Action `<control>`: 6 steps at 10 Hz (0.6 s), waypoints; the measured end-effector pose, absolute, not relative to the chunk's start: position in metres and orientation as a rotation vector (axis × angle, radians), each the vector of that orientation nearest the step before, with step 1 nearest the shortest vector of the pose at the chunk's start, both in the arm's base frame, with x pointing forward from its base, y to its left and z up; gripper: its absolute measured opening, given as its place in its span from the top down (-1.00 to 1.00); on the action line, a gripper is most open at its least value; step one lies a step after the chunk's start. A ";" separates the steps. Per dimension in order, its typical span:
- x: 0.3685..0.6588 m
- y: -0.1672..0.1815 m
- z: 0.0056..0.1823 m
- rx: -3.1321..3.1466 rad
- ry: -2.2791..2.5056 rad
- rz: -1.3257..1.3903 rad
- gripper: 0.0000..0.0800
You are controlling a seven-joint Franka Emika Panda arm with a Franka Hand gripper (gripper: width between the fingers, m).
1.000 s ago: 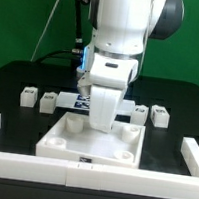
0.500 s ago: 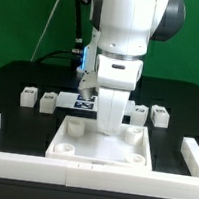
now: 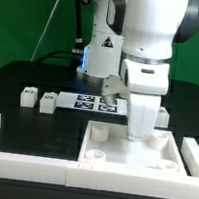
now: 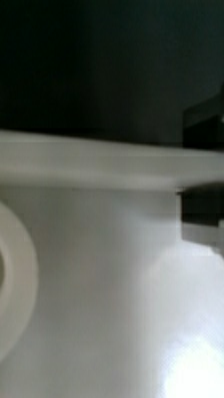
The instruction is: Assemble one leg
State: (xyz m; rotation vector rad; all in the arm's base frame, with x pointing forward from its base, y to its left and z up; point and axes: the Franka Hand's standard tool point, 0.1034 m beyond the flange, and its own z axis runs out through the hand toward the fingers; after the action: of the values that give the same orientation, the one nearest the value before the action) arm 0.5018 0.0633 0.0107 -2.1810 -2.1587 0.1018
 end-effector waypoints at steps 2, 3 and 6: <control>0.503 0.075 0.012 -2.195 -2.132 0.123 0.83; 0.503 0.077 0.013 -2.196 -2.131 0.125 0.83; 0.503 0.077 0.013 -2.203 -2.125 0.126 0.83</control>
Offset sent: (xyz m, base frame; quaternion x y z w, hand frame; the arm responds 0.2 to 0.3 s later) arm 0.0107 0.0126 0.0016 0.0021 0.0009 -0.0196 0.9998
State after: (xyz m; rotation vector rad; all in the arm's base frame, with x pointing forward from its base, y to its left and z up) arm 0.5035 0.0768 0.0131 -2.2030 -2.1251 0.1263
